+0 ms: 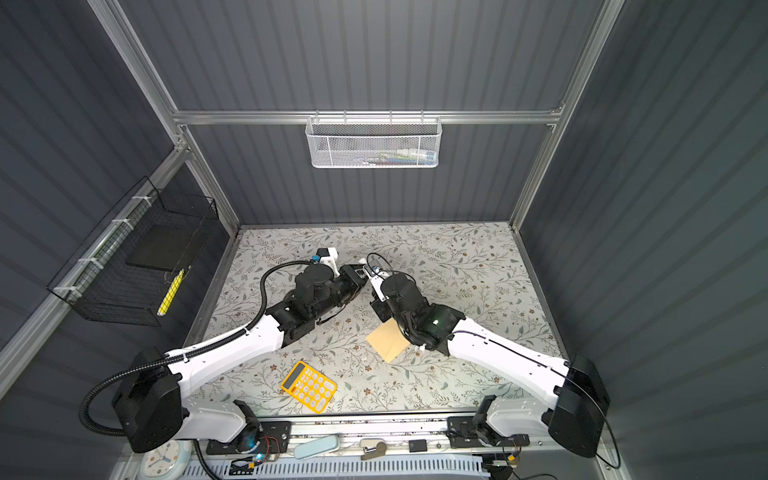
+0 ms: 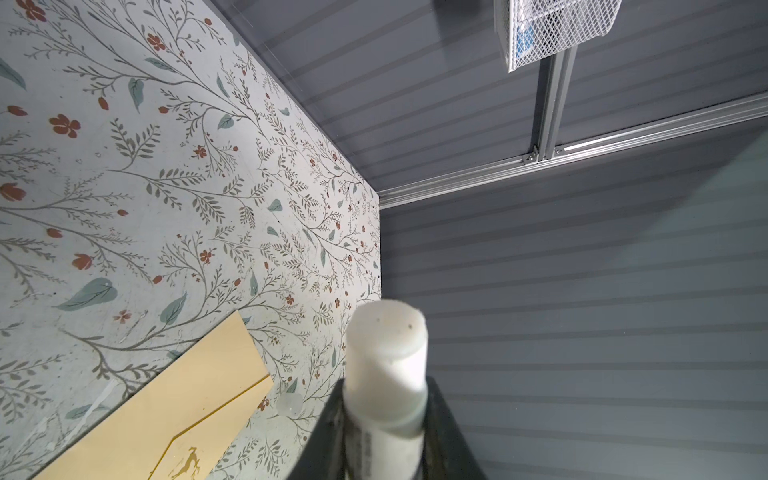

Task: Place the letter into the envelope and seal it
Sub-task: 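Open the right gripper and draw it back from the glue stick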

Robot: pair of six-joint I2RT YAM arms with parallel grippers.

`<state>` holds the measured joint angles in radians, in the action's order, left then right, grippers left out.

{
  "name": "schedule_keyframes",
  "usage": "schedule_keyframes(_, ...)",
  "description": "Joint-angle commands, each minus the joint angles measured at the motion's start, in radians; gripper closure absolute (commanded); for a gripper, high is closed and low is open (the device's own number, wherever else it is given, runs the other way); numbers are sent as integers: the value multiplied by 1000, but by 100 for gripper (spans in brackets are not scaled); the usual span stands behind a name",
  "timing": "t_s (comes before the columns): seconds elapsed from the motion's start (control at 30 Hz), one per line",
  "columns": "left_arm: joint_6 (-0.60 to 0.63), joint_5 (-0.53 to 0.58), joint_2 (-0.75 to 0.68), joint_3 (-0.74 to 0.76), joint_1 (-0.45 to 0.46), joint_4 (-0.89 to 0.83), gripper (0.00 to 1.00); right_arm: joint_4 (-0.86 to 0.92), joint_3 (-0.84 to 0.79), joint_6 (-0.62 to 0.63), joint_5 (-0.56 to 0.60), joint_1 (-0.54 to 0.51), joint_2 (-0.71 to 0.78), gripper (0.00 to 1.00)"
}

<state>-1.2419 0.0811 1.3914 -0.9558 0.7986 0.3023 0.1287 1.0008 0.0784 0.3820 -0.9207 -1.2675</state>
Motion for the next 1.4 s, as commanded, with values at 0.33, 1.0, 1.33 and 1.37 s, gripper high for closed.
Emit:
schedule_keyframes(0.33,-7,18,-32,-22,-1,58,100,-66,-53,91,25,-55,12,68)
schedule_keyframes(1.0,19,52,-79,130,-4,324,100,-83,-282,-385,-211,13,500,1)
schedule_keyframes(1.33,94,1,-30,181,-2,624,100,-97,-238,-847,-612,260,537,1)
schedule_keyframes(1.37,93,-2,-22,181,-3,644,100,-105,-237,-867,-614,267,538,1)
